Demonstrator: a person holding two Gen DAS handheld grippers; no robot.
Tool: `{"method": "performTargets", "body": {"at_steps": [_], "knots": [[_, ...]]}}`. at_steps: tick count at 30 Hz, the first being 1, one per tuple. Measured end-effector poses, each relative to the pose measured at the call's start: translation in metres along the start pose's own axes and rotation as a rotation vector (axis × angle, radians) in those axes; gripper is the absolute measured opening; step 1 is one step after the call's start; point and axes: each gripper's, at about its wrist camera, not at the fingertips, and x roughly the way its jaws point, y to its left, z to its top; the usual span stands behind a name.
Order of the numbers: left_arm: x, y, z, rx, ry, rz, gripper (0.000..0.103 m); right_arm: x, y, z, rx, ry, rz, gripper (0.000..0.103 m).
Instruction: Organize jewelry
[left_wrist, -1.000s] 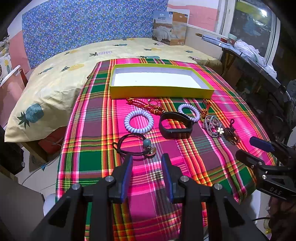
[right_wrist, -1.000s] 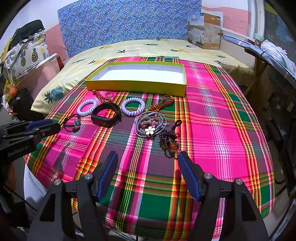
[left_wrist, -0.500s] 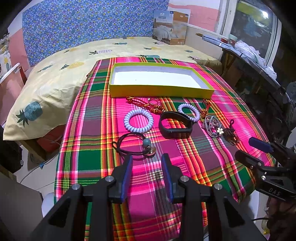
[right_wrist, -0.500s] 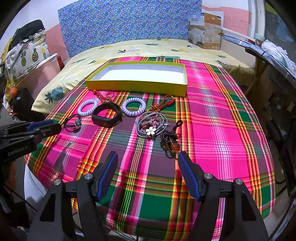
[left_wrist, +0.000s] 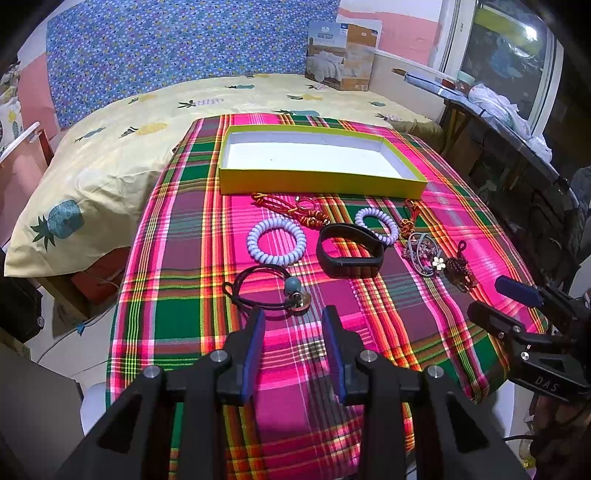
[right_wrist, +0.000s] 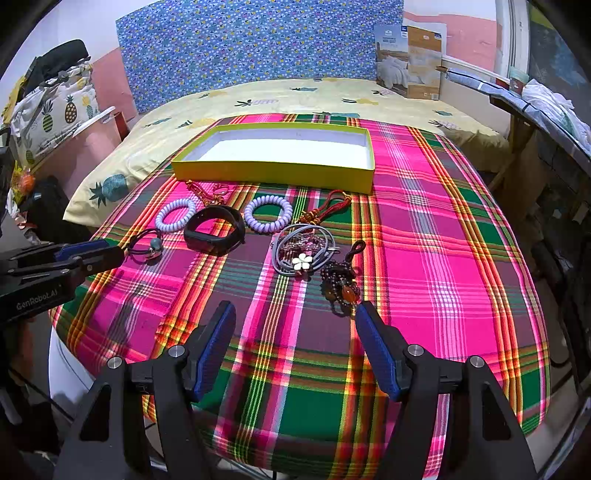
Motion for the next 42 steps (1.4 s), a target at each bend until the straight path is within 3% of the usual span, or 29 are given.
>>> {"method": "performTargets", "body": {"at_steps": [18,35,37,39,42], "knots": [[0.009,0.018,0.006,-0.033,-0.034,0.03,0.033,0.007,-0.009,0.003,0.025,-0.003,0.005,0.068],[0.042,0.027,0.008,-0.021,0.029,0.001,0.037,0.04,-0.039,0.011,0.066,0.017,-0.005,0.067],[0.044,0.023,0.008,-0.01,0.032,-0.002,0.04,0.044,-0.04,0.012,0.061,0.019,0.005,0.063],[0.046,0.021,0.008,0.0,0.036,-0.013,0.043,0.048,-0.039,0.013,0.053,0.026,0.008,0.049],[0.047,0.016,0.008,0.028,0.031,0.001,0.043,0.052,-0.038,0.013,0.052,0.035,0.008,0.036]]}}
